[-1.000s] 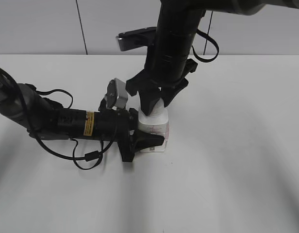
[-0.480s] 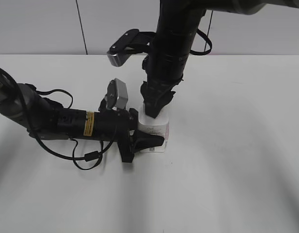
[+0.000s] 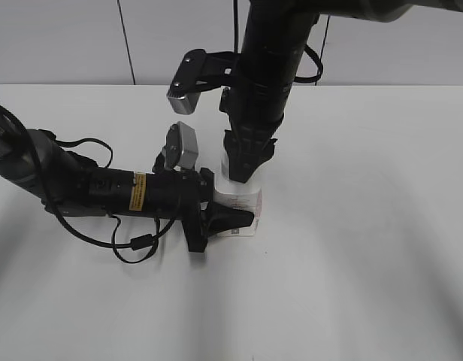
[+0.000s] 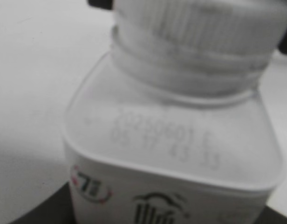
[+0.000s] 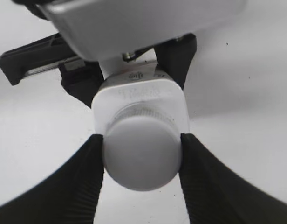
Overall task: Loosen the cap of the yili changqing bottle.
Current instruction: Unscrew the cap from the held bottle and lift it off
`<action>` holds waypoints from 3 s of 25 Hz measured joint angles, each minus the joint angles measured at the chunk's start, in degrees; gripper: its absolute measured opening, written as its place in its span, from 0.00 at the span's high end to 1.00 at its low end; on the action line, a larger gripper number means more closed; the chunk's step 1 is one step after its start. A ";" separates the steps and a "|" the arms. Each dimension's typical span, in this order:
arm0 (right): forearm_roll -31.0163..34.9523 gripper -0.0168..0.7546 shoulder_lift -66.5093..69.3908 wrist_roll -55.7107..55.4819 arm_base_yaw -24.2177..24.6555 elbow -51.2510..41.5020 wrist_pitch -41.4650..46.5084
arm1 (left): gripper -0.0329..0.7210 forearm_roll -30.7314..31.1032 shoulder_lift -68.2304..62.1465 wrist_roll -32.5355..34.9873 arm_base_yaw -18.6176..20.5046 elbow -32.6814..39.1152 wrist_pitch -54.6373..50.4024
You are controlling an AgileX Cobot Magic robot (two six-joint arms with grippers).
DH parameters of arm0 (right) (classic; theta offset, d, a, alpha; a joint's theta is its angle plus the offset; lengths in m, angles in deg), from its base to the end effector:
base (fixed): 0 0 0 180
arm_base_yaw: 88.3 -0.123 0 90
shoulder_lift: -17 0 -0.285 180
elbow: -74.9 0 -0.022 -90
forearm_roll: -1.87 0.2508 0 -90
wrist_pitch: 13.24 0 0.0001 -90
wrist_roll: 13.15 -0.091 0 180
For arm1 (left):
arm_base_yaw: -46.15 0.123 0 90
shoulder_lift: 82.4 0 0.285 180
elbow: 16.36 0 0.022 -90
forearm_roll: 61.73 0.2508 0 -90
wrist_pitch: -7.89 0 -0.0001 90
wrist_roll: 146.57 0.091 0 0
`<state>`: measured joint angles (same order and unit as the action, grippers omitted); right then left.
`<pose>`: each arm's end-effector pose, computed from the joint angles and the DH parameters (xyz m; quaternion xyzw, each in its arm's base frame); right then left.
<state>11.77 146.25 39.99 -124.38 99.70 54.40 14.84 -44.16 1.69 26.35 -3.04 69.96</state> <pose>0.3482 0.2717 0.2135 -0.6786 0.7267 0.0708 0.0801 0.3352 -0.2037 0.0504 0.5249 0.6274 -0.4126 0.4007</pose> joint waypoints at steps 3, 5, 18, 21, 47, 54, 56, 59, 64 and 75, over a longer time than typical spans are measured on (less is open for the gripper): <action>0.00 0.46 0.00 0.41 0.00 0.04 0.00 | 0.47 0.05 0.00 0.00 0.00 0.00 0.00; 0.00 0.46 0.00 0.46 0.00 0.04 0.00 | 0.47 0.05 0.00 0.00 0.00 0.00 0.00; 0.44 0.47 0.00 0.60 0.05 0.04 0.00 | 0.47 0.11 0.00 0.00 0.00 0.00 0.00; 0.55 0.47 0.00 0.60 0.05 0.04 0.00 | 0.47 0.18 0.00 0.00 0.05 0.00 0.00; 1.47 0.36 0.00 -0.56 0.05 0.04 -0.12 | 0.47 0.32 0.00 -0.17 0.05 0.00 0.11; 2.16 0.25 0.00 -1.57 0.05 0.04 -0.12 | 0.47 0.32 0.00 -0.27 0.05 0.00 0.16; 2.16 0.25 0.00 -1.88 0.05 0.04 -0.12 | 0.47 0.32 0.00 -0.28 0.05 0.00 0.16; 2.16 0.25 0.00 -2.55 0.05 0.04 -0.12 | 0.47 0.32 0.00 -0.28 0.05 0.00 0.16; 2.16 0.25 0.00 -3.22 0.05 0.04 0.06 | 0.47 0.32 0.00 -0.39 0.05 0.00 0.16; 0.77 0.25 0.00 -6.76 0.05 4.18 1.58 | 0.47 0.32 0.00 -0.39 0.05 0.00 0.21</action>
<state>12.54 146.25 33.23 -124.33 103.88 55.98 15.16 -44.16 1.30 26.40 -3.04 70.18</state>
